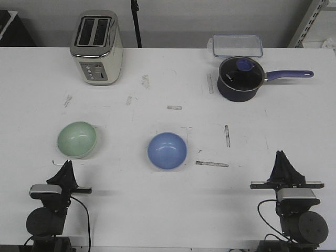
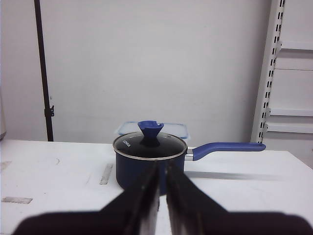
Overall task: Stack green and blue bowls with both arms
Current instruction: 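Move the left gripper forward toward the pale green bowl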
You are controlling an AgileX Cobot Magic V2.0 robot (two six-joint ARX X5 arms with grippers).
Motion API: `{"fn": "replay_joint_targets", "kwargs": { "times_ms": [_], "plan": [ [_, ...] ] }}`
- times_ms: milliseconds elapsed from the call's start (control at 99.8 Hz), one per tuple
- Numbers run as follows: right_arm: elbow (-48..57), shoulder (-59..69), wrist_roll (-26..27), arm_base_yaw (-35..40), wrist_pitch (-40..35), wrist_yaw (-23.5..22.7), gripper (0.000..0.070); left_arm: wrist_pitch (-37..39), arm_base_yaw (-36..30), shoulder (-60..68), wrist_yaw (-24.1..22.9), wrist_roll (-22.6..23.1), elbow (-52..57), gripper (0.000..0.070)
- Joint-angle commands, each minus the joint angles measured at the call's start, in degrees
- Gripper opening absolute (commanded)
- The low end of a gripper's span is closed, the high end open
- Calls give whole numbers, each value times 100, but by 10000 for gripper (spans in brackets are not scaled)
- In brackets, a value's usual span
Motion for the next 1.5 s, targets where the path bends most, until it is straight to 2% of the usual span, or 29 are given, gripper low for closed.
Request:
{"fn": "replay_joint_targets", "kwargs": {
  "times_ms": [0, 401, 541, 682, 832, 962, 1213, 1494],
  "plan": [
    [35, -4, 66, 0, 63, 0, 15, 76, 2, -11, 2, 9, -127, 2],
    [35, -4, 66, 0, 63, 0, 15, 98, 2, -11, 0, -2, -125, 1],
    [35, -4, 66, 0, 63, 0, 15, 260, 2, -11, -2, -529, -118, 1],
    [35, -4, 66, 0, 63, 0, 15, 706, 2, 24, -20, -538, -20, 1],
    [35, -4, 66, 0, 63, 0, 15, 68, 2, 321, -20, -560, 629, 1],
    [35, -4, 66, 0, 63, 0, 15, -160, 2, 815, -24, -551, 1270, 1],
    [35, -4, 66, 2, 63, 0, 15, -1250, 4, 2474, -24, -555, 2767, 1],
    [35, -4, 66, 0, 63, 0, 15, -3270, 4, 4948, -24, -560, 4758, 2]
  ]
}}
